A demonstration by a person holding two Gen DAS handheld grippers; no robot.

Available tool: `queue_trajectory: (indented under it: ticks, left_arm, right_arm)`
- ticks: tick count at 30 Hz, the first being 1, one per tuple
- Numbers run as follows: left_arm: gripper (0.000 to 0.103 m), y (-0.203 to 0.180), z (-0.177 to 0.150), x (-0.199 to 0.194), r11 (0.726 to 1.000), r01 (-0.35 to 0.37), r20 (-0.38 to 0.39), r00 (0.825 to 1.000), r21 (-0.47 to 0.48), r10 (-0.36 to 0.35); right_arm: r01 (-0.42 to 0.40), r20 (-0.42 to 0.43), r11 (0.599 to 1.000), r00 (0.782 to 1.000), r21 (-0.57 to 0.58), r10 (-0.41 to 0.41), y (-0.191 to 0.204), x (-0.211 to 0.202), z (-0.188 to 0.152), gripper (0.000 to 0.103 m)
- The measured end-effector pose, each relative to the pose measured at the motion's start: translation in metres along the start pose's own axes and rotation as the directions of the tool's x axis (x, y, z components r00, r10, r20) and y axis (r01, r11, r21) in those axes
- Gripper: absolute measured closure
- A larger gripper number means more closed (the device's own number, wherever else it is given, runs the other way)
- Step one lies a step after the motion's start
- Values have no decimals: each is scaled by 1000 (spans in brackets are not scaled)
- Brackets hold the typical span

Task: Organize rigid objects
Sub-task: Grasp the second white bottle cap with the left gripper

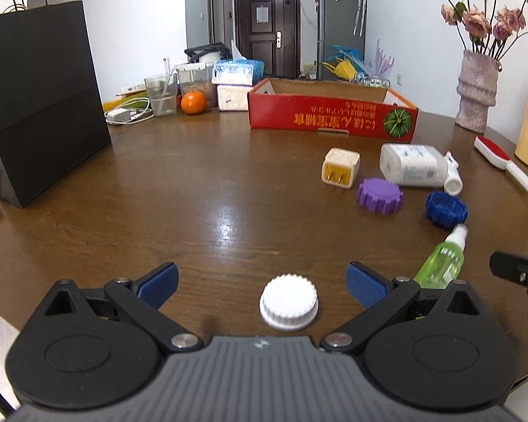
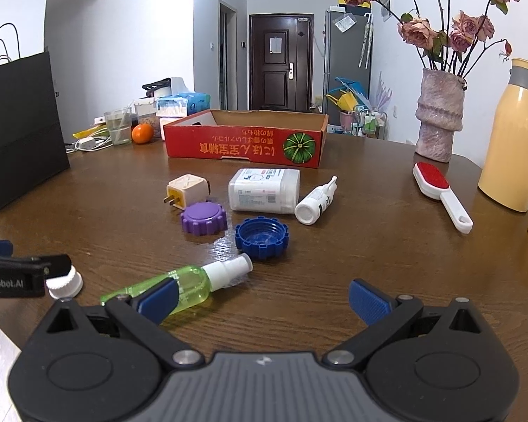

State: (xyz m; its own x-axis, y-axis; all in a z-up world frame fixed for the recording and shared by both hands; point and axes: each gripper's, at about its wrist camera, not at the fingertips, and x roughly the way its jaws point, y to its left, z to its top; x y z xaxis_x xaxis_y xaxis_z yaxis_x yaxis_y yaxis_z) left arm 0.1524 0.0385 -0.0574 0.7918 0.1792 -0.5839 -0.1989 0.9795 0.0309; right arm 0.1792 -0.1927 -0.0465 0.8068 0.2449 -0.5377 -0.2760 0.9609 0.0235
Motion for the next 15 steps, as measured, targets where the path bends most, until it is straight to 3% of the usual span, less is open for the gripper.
queue_trajectory:
  ticks: [5, 15]
  left_arm:
    - [1, -2, -6, 7, 1000, 3, -19, 1000, 15, -3]
    - [34, -4, -14, 15, 999, 38, -50, 998, 19, -37]
  right_arm:
    - [1, -5, 1000, 1000, -1, -1, 1, 2, -1, 0]
    - [3, -8, 1000, 1000, -2, -3, 2, 3, -1, 0]
